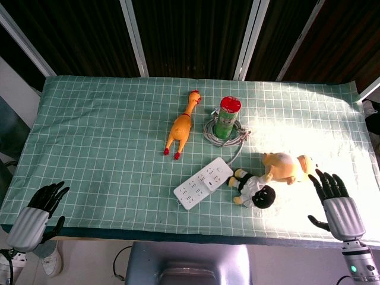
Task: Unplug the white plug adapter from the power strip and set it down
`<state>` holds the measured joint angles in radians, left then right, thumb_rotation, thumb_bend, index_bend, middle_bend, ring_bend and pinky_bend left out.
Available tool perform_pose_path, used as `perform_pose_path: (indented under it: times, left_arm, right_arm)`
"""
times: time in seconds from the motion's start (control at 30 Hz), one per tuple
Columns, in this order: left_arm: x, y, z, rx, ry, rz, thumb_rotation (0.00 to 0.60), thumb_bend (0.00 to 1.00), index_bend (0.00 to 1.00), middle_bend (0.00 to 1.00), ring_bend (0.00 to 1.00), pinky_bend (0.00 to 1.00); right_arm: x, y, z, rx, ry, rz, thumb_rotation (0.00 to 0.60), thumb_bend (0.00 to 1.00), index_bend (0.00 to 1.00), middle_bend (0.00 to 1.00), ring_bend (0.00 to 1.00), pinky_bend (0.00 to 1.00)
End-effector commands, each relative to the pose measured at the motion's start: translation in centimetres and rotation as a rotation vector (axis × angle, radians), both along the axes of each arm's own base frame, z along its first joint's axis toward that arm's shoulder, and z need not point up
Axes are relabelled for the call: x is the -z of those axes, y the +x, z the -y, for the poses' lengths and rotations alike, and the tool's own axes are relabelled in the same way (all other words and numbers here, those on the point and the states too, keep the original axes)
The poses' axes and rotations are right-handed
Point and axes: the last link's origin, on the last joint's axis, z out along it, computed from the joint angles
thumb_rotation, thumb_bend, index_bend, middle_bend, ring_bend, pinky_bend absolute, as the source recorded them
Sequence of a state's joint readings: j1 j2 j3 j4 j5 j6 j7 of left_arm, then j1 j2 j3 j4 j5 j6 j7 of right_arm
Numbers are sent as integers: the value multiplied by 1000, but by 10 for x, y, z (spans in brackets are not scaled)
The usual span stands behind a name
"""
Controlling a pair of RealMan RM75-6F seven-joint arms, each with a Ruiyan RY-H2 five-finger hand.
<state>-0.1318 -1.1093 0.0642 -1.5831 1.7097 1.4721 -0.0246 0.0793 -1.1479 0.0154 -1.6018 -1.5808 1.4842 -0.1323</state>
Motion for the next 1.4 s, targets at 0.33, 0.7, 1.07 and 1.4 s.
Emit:
perform_pose_path:
  times: [0.33, 0.7, 1.07, 1.4]
  left_arm:
    - [59, 42, -12, 217, -269, 97, 600, 594, 0, 1, 0, 100]
    - [144, 120, -38, 419, -431, 128, 600, 697, 0, 31, 17, 103]
    - [201, 153, -80, 348, -412, 118, 584, 709, 0, 0, 0, 58]
    - [234, 167, -78, 351, -435, 63, 539, 759, 0, 1, 0, 56]
  right_arm:
    - [21, 9, 8, -45, 63, -4, 600, 171, 0, 0, 0, 0]
    - [71, 69, 41, -226, 194, 11, 600, 171, 0, 0, 0, 0]
    - [110, 105, 69, -223, 306, 1, 600, 171, 0, 0, 0, 0]
    - [143, 128, 89, -231, 359, -16, 600, 171, 0, 0, 0, 0]
